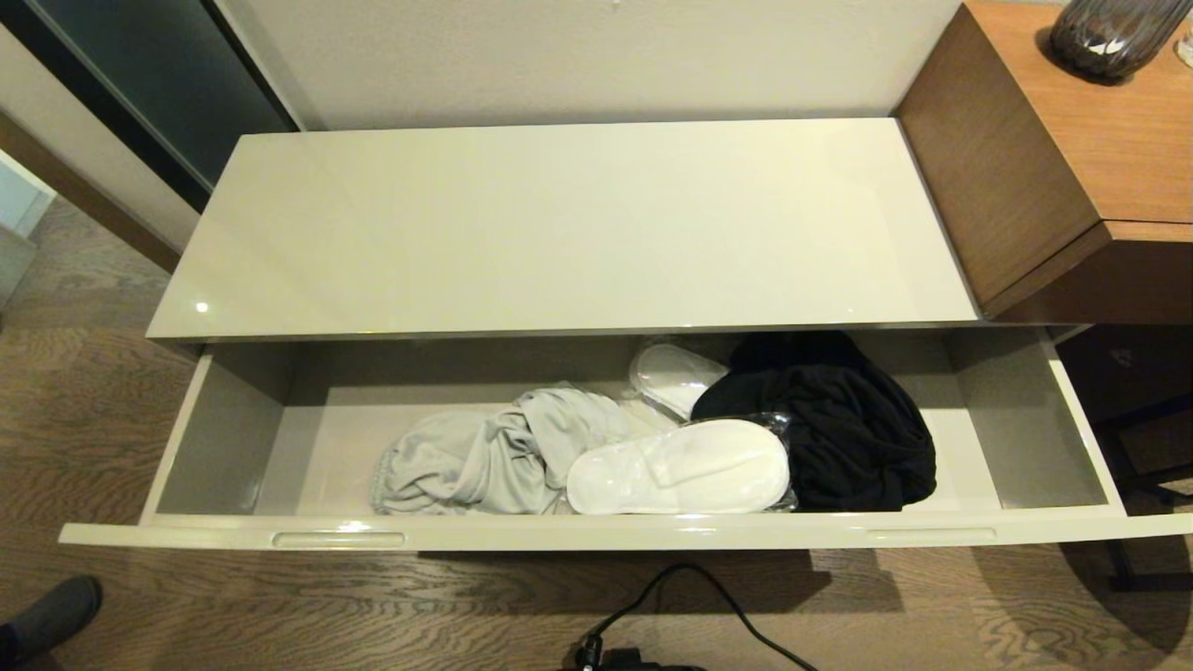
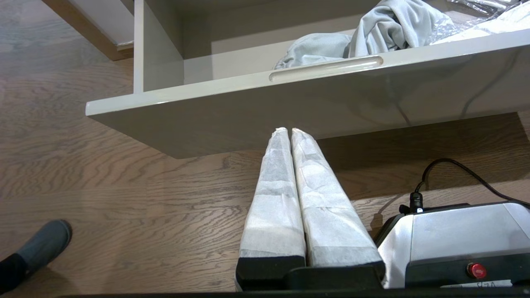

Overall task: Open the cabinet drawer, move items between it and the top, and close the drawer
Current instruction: Take out the T-shirt from the drawer

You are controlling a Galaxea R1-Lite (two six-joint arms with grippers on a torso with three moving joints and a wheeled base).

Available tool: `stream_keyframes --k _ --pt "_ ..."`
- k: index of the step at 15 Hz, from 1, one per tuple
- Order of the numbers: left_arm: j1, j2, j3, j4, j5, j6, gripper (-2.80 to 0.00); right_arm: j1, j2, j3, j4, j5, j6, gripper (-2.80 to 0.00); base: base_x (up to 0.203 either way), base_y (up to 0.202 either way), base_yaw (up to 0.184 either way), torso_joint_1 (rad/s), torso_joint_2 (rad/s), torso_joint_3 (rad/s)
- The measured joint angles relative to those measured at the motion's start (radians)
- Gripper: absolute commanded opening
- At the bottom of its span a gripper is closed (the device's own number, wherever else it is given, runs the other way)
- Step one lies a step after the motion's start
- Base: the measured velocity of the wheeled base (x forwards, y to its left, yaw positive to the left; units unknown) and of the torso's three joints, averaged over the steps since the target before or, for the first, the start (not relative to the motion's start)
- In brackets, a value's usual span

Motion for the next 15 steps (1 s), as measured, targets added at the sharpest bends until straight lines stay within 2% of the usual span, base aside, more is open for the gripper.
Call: stream_keyframes --k 4,6,8,15 --pt "0.0 0.0 0.0 0.001 0.001 -0.009 -2.8 0.0 0.0 0.0 0.001 0.0 0.002 -2.8 0.0 0.0 0.0 0.0 0.0 0.0" --pt "0.0 0.0 0.0 -0.004 0.028 -0.079 -2.8 0.0 0.0 0.0 0.002 0.0 -0.011 -2.8 0.0 0.0 0.0 0.0 0.0 0.0" --pt "0.0 0.0 0.0 -0.004 0.033 -0.108 -2.8 0.0 0.0 0.0 0.002 0.0 -0.004 -2.8 0.0 0.0 0.0 0.0 0.0 0.0" --pt "0.0 0.0 0.001 -0.004 0.034 -0.11 -2.8 0.0 0.0 0.0 0.001 0.001 0.013 -2.8 0.0 0.0 0.0 0.0 0.0 0.0"
